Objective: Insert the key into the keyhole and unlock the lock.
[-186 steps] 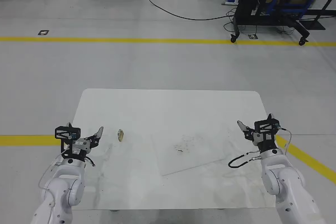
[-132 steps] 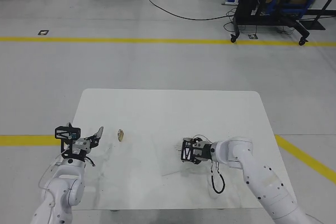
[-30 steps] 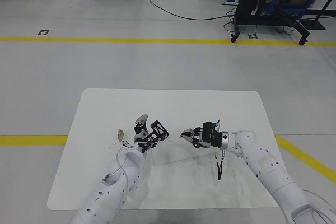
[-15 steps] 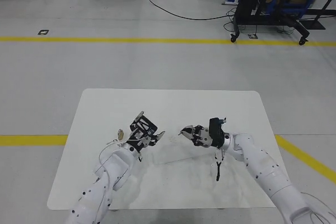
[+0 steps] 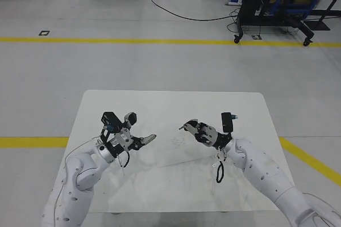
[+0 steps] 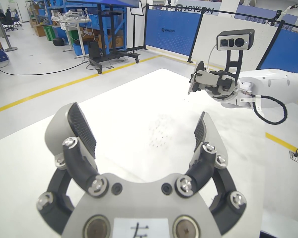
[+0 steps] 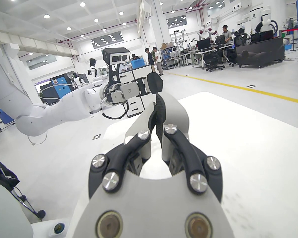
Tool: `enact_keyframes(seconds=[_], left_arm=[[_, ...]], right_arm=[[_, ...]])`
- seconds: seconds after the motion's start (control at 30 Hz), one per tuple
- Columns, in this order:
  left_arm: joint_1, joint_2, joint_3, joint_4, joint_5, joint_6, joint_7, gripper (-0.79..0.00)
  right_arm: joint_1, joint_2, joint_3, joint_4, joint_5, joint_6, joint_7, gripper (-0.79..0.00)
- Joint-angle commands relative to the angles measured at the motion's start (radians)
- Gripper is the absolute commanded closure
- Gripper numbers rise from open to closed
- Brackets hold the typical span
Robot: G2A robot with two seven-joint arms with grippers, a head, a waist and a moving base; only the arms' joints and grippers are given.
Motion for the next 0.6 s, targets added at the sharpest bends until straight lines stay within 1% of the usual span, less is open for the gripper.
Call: enact_keyframes(seconds=[0.0, 0.03, 0.13, 0.17, 0.2, 0.27, 0.33, 0.4, 0.43, 0.5, 0.57], left_arm=[[-0.022, -0.001, 0.013, 0.034, 0.009, -0.003, 0.017, -0.785], [-0.034, -0.001, 0.024, 0.058, -0.004, -0.033, 0.036, -0.785], [-0.100, 0.002, 0.037, 0.179, -0.112, -0.250, 0.090, -0.785], [-0.117, 0.001, 0.044, 0.246, -0.207, -0.312, 0.118, -0.785], [-0.144, 0.002, 0.077, 0.247, -0.282, -0.324, 0.120, -0.785], [-0.177, 0.018, 0.127, 0.253, -0.340, -0.324, 0.077, -0.785], [-0.201, 0.034, 0.197, 0.271, -0.488, -0.324, 0.047, -0.785], [-0.237, 0.053, 0.249, 0.308, -0.647, -0.324, -0.038, -0.785], [-0.254, 0.063, 0.276, 0.319, -0.738, -0.324, -0.100, -0.785], [-0.294, 0.086, 0.288, 0.355, -0.862, -0.324, -0.242, -0.785], [-0.316, 0.102, 0.300, 0.371, -1.010, -0.324, -0.352, -0.785]], right_arm=[[-0.004, -0.001, 0.000, -0.005, 0.010, 0.008, 0.005, 0.000], [-0.009, -0.003, 0.002, -0.009, 0.032, 0.018, 0.017, 0.000], [-0.009, -0.016, -0.021, 0.001, 0.172, 0.000, 0.085, 0.000], [-0.007, -0.021, -0.037, 0.009, 0.233, 0.000, 0.118, 0.000], [0.001, -0.026, -0.050, 0.016, 0.291, 0.000, 0.154, 0.000], [0.015, -0.037, -0.085, 0.025, 0.421, 0.000, 0.225, 0.000], [0.034, -0.047, -0.110, 0.035, 0.525, 0.000, 0.286, 0.000], [0.050, -0.054, -0.127, 0.045, 0.596, 0.000, 0.336, 0.000], [0.056, -0.057, -0.132, 0.049, 0.619, 0.000, 0.352, 0.000], [0.064, -0.062, -0.138, 0.059, 0.648, 0.000, 0.378, 0.000], [0.070, -0.066, -0.138, 0.066, 0.666, 0.000, 0.394, 0.000]])
